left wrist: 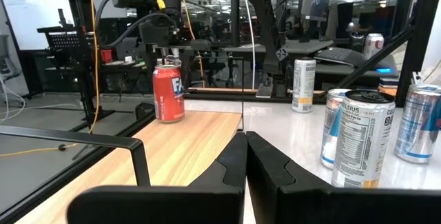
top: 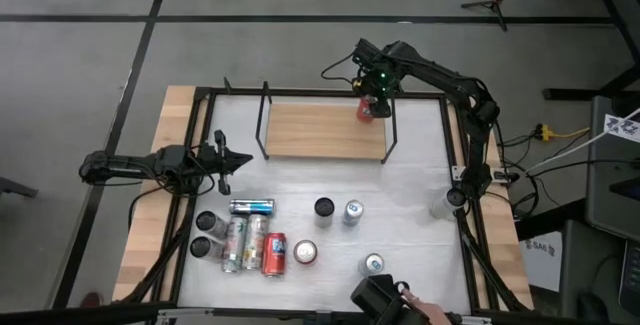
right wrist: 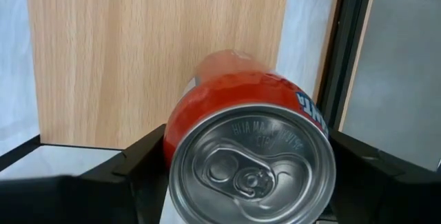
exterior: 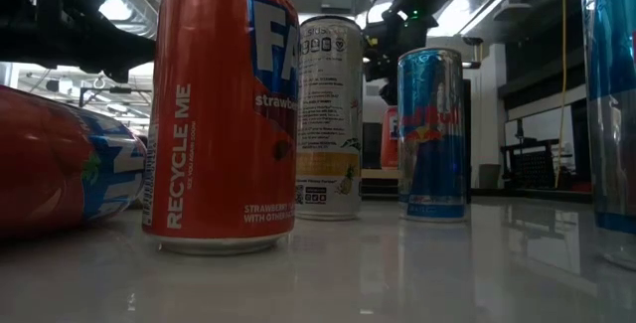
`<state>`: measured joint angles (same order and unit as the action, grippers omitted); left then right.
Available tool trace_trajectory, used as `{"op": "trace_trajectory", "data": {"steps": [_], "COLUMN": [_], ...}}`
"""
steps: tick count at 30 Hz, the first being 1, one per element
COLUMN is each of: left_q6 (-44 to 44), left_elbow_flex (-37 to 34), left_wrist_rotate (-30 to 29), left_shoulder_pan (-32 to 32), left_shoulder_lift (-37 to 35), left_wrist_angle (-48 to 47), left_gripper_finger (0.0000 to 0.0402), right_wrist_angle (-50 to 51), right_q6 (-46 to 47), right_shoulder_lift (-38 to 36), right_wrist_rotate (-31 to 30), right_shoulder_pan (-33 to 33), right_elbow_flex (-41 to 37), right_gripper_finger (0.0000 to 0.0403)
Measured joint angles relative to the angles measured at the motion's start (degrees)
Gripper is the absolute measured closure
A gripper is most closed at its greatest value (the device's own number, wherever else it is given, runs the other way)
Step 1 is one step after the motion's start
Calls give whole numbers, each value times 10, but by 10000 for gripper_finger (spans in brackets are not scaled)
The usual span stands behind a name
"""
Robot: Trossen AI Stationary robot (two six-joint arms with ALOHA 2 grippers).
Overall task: Place canned beverage on shelf
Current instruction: Put the top red soda can on the shelf
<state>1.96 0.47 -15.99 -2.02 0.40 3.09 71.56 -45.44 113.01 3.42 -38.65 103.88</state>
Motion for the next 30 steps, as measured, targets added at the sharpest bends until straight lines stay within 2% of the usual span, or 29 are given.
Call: {"op": "trace_trajectory", "data": {"steps": [11,20,26,30], "left_q6": [0,0,0,0], "left_elbow_flex": [0,0,0,0], "left_wrist_rotate": [0,0,0,0], "left_shoulder_pan": [0,0,0,0], "left_shoulder_lift": [0,0,0,0], "left_wrist_angle": [0,0,0,0], "left_gripper_finger": [401,401,401,401], "right_wrist_angle": [5,1,2,5], "right_q6": [0,1,1,1], "right_shoulder_lift": [7,5,5,5], "right_wrist_rotate": [-8,-8,-63,-69], "right_shoulder_pan": [0,0,1,1], "right_elbow_flex": [-5,-4,-4,-4], "right_gripper_finger": [54,52,52,52]}}
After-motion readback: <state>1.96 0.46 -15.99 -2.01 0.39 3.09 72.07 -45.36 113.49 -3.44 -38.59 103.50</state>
